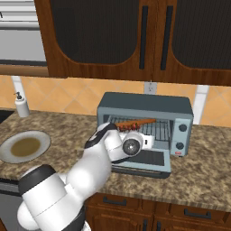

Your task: Pick up the kebab skewer and baguette bread, and place them inside the toaster oven. Close the toaster oven door and start by setting the timer.

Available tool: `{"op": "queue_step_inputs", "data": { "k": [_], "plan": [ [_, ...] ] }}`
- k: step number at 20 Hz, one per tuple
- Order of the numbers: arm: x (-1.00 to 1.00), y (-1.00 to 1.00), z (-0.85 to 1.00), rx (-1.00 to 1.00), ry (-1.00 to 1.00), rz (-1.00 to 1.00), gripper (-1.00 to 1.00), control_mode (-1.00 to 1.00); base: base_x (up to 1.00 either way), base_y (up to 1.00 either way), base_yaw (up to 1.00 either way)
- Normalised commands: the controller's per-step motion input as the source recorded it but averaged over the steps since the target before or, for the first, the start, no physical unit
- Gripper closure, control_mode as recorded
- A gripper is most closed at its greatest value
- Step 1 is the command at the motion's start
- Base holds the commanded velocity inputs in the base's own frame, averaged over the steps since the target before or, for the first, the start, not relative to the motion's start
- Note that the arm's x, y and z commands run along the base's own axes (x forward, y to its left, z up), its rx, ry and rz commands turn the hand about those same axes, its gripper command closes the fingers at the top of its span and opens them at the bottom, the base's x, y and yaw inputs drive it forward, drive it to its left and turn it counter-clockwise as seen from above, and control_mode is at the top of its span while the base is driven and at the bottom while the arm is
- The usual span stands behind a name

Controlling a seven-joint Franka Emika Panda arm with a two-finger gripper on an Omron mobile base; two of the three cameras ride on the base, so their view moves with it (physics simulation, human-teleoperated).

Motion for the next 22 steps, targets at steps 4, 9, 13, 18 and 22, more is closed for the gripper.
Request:
{"op": "queue_step_inputs", "data": {
  "k": [4, 9, 13, 18, 22],
  "plan": [
    [0.18, 0.0, 0.0, 0.0, 0.0, 0.0, -1.0, -1.0, 0.0, 0.0, 0.0],
    [0.17, 0.0, 0.0, 0.0, 0.0, 0.0, -1.0, -1.0, 0.0, 0.0, 0.0],
    [0.14, 0.0, 0.0, 0.0, 0.0, 0.0, -1.0, -1.0, 0.0, 0.0, 0.0],
    [0.12, 0.0, 0.0, 0.0, 0.0, 0.0, -1.0, -1.0, 0.0, 0.0, 0.0],
    [0.03, 0.0, 0.0, 0.0, 0.0, 0.0, -1.0, -1.0, 0.0, 0.0, 0.0]
  ]
}}
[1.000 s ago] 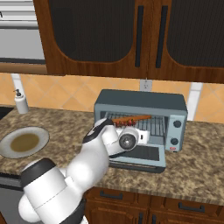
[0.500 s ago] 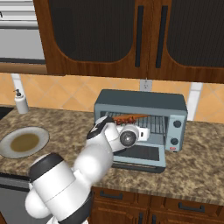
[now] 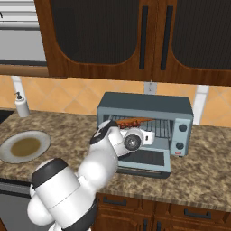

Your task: Pick up the kebab skewer and baguette bread, and place them inside the toaster oven. Close the toaster oven door and start by setting the timer.

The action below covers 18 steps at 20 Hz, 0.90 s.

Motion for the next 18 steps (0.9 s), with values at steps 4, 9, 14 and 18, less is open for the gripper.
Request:
{"op": "queue_step_inputs", "data": {
  "k": [4, 9, 14, 18],
  "plan": [
    [-0.27, -0.03, 0.0, 0.0, 0.02, 0.0, -1.0, -1.0, 0.0, 0.0, 0.0],
    [-0.33, -0.04, 0.0, 0.0, 0.0, 0.0, -1.0, -1.0, 0.0, 0.0, 0.0],
    [-0.18, -0.01, 0.0, 0.0, 0.0, 0.0, -1.0, -1.0, 0.0, 0.0, 0.0],
    [-0.19, -0.19, 0.0, 0.0, 0.0, 0.0, -1.0, -1.0, 0.0, 0.0, 0.0]
  ]
}}
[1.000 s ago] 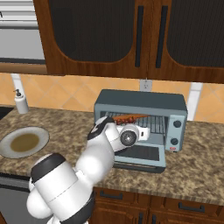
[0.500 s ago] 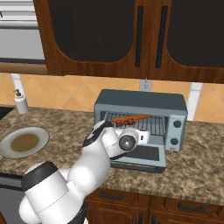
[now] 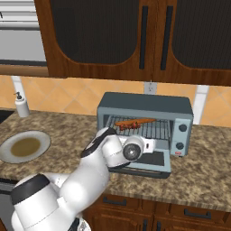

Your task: Pick up the kebab skewer and baguette bread, and place them inside the toaster oven. Close the toaster oven door and start by setting the timer.

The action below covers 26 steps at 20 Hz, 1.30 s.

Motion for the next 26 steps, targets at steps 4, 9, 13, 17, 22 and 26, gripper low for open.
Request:
{"op": "queue_step_inputs", "data": {
  "k": [4, 9, 13, 17, 22, 26],
  "plan": [
    [-0.29, -0.35, 0.0, 0.0, 0.01, 0.0, -1.0, -1.0, 0.0, 0.0, 0.0],
    [-0.42, -0.32, 0.0, 0.0, 0.05, 0.0, -1.0, -1.0, 0.0, 0.0, 0.0],
    [-0.6, -0.37, -0.03, 0.0, 0.07, 0.0, -1.0, -1.0, 0.0, 0.0, 0.0],
    [-0.57, -0.3, -0.09, 0.0, 0.09, 0.0, -1.0, -1.0, 0.0, 0.0, 0.0],
    [-0.44, -0.11, -0.06, 0.0, 0.15, 0.0, -1.0, -1.0, 0.0, 0.0, 0.0],
    [-0.4, -0.03, -0.08, 0.0, 0.17, 0.0, -1.0, -1.0, 0.0, 0.0, 0.0]
  ]
}}
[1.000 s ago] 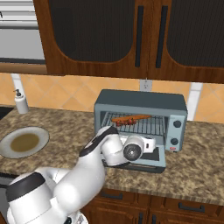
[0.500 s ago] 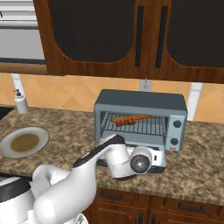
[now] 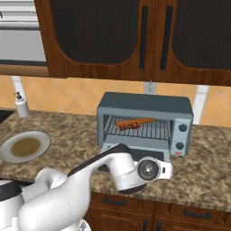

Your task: Pick up the kebab skewer and baguette bread, and place them inside the toaster oven. Close the toaster oven door and start by setting the timer.

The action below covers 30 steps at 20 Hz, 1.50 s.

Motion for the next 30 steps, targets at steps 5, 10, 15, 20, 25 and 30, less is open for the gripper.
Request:
{"op": "queue_step_inputs", "data": {
  "k": [5, 10, 15, 20, 25, 30],
  "plan": [
    [-0.25, 0.0, -0.14, 0.0, 0.12, 0.0, -1.0, -1.0, 0.0, 0.0, 0.0],
    [-0.07, 0.0, -0.27, 0.0, 0.02, 0.0, -1.0, -1.0, 0.0, 0.0, 0.0],
    [0.0, 0.0, -0.31, 0.0, 0.0, 0.04, -1.0, -1.0, 0.0, 0.0, 0.0],
    [0.01, 0.0, -0.19, 0.0, 0.0, 0.04, -1.0, -1.0, 0.0, 0.0, 0.0],
    [0.1, 0.0, -0.09, 0.0, 0.0, 0.03, -1.0, -1.0, 0.0, 0.0, 0.0],
    [0.07, 0.0, -0.15, 0.0, 0.0, 0.01, -1.0, -1.0, 0.0, 0.0, 0.0]
  ]
}}
